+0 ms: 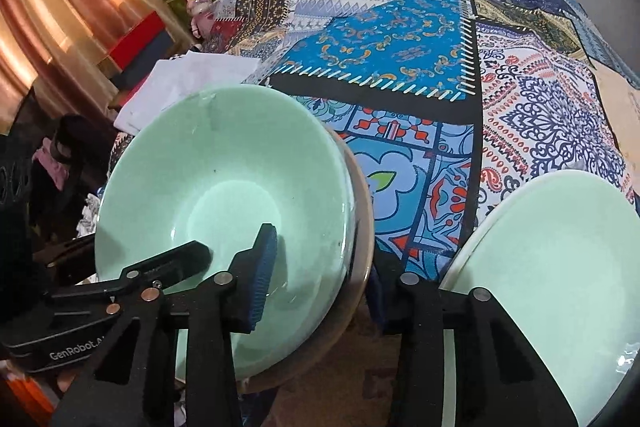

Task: Organize plates and bowls
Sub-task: 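Lower the mint green bowl into the white bowl with both grippers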

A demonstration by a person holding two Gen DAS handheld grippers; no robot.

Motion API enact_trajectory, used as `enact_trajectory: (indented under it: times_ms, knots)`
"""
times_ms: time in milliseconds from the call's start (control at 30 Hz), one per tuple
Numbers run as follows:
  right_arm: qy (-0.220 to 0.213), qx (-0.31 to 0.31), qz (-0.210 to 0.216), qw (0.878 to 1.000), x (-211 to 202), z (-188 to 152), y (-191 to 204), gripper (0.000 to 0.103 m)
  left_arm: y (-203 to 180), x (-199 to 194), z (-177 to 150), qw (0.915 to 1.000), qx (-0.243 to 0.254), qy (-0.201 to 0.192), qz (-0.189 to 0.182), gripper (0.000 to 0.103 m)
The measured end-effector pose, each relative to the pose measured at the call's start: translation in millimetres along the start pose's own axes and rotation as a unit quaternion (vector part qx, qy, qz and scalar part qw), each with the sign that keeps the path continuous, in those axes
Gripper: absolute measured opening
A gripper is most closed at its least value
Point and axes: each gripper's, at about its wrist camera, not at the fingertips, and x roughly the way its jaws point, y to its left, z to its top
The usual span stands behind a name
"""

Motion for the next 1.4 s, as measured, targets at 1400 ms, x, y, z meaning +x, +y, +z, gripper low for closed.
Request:
enact_trajectory:
  times_ms: [1400]
  knots:
    - [-0.081, 0.060, 0.022, 0.995, -68, 5, -26, 0.026, -57, -38, 25, 0.9982, 0.038, -0.045, 0.009, 0.048]
